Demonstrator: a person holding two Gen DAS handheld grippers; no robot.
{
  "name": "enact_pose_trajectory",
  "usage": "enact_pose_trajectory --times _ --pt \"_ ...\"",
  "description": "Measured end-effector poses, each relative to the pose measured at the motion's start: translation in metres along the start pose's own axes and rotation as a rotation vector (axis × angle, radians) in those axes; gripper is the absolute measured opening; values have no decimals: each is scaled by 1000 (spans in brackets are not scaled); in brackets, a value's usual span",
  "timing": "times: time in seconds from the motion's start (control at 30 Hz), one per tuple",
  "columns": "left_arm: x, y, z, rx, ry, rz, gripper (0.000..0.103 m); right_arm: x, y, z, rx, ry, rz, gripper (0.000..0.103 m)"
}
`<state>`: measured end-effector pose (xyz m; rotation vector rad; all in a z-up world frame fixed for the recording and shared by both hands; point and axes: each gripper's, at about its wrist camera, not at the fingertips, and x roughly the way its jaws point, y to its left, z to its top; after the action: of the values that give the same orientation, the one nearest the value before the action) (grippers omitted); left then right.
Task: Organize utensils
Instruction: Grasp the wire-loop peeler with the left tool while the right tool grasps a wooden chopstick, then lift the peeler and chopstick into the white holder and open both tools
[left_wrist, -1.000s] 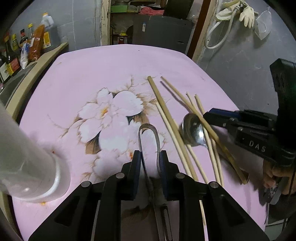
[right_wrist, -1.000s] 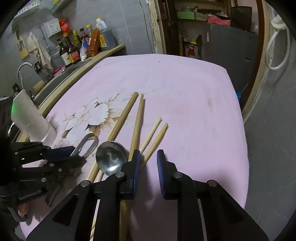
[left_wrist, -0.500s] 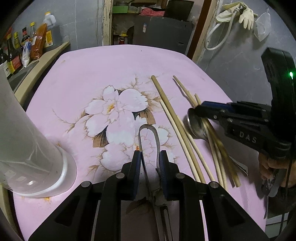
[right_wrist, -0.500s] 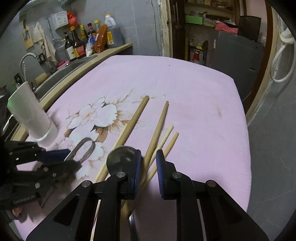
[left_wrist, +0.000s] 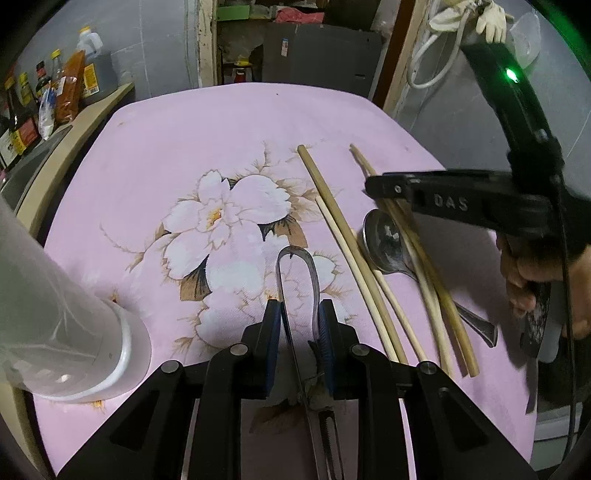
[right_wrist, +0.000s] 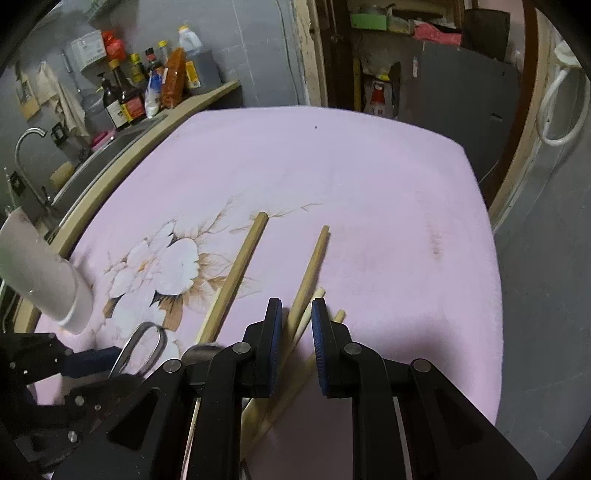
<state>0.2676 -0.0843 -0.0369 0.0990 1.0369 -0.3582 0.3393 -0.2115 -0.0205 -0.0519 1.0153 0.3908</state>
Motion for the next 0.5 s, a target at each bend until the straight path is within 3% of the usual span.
enact_pose_trajectory --times 0.17,0.3,0.37,0.5 --pt "6 -10 5 69 46 6 29 10 -11 10 63 47 50 14" --pt "10 -11 6 74 49 18 29 8 -21 9 119 43 91 7" --pt "11 -9 7 61 38 37 19 4 -24 5 137 26 112 4" --pt "9 -1 5 28 10 13 18 -12 -28 -5 160 -36 143 4"
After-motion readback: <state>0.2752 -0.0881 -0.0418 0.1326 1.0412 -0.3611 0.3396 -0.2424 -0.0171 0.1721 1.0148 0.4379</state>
